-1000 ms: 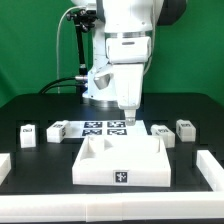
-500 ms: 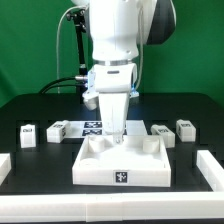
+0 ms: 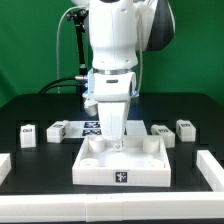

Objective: Assemble one leg

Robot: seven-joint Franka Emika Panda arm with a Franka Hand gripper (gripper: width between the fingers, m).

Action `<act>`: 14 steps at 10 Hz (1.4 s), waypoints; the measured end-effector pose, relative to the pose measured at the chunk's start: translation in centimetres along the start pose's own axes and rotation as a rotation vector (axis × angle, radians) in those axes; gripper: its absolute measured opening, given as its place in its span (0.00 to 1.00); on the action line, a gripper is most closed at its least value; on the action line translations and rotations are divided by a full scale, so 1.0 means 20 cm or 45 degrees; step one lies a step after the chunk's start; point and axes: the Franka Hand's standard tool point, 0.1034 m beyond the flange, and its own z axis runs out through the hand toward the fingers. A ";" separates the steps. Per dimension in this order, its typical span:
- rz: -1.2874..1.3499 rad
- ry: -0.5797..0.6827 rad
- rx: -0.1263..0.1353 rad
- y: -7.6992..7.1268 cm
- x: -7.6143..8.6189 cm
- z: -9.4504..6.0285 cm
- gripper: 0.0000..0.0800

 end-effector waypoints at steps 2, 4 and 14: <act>0.001 0.000 0.000 0.00 0.00 0.00 0.53; 0.001 0.000 0.001 0.00 0.00 0.00 0.12; -0.021 0.000 -0.028 0.05 0.01 -0.01 0.08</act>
Offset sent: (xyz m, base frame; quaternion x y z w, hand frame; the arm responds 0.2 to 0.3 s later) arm 0.0000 0.0000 0.0000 0.0000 0.0000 0.0000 1.0000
